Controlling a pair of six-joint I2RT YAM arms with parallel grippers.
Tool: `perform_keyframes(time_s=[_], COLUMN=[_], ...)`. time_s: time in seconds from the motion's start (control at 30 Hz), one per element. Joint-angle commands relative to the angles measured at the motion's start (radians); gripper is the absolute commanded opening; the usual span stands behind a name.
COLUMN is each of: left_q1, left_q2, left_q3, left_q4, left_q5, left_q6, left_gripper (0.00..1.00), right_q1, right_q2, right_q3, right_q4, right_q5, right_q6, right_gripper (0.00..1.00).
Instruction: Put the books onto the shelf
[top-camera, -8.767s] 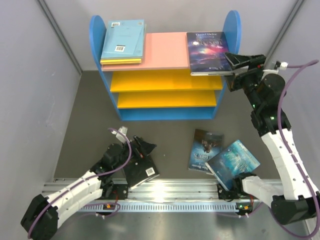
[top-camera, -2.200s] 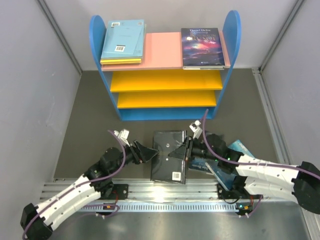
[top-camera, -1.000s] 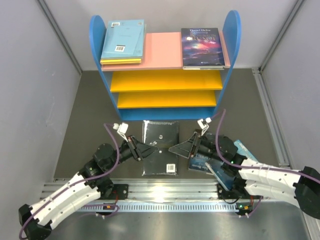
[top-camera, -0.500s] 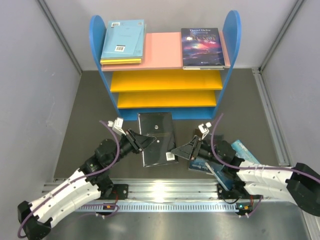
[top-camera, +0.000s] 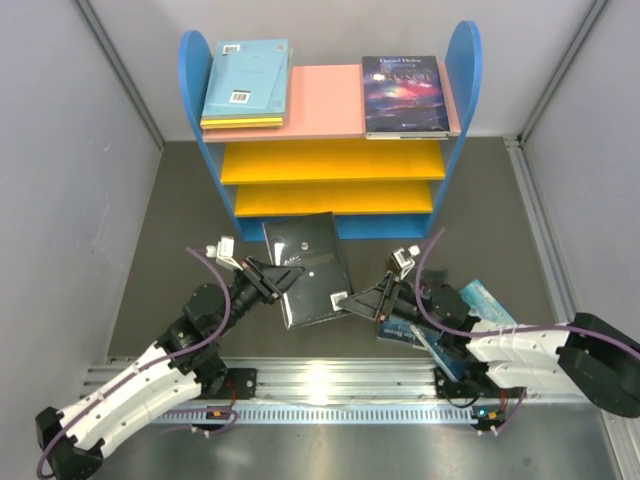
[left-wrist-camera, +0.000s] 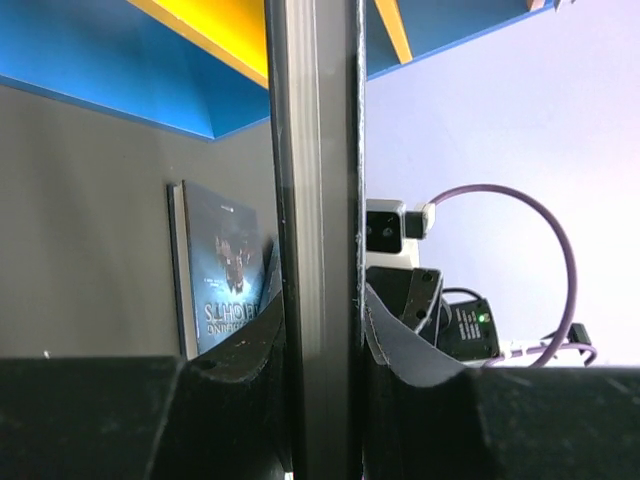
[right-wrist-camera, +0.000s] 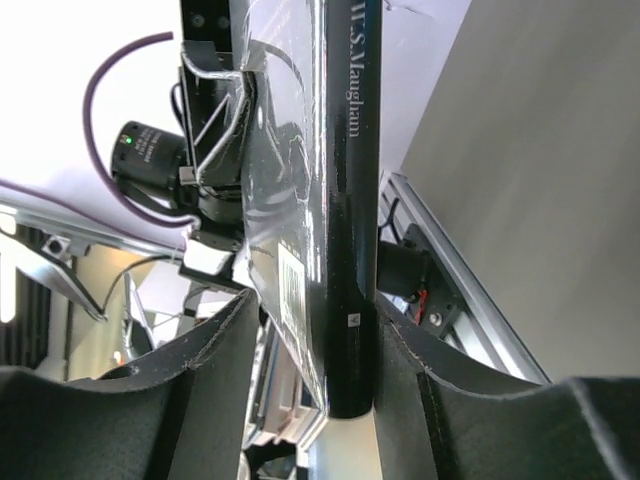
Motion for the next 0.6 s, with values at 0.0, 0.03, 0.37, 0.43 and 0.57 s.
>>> perform_keyframes(time_s=[0.0, 0.03, 0.37, 0.43, 0.57], left_q1=[0.005, 0.005, 0.005, 0.005, 0.007], left_q2=[0.018, 0.024, 0.019, 0.022, 0.045], left_q3=[-0.019, -0.022, -0.042, -0.042, -0.022], left_q4=[0.219, 0.224, 0.199, 0.19, 0.141], left_q5=[-0.06, -0.054, -0.039, -0.031, -0.005], left_q6=[-0.029, -0.035, -0.034, -0.018, 0.022], left_gripper=[0.0, 0.0, 0.0, 0.0, 0.36], right_q1=[0.044, 0.046, 0.046, 0.046, 0.046], right_q2=[0.065, 0.081, 0.073, 0.022, -0.218], right_q3=[0.013, 0.011, -0.024, -0.039, -0.036], right_q4=[0.265, 0.294, 0.402, 0.35, 0.114], right_q5=[-0.023, -0.022, 0.06, 0.086, 0.13], right_q6=[0.047, 0.064, 0.066, 0.042, -0.02], right_gripper=[0.45, 0.45, 0.0, 0.0, 0.0])
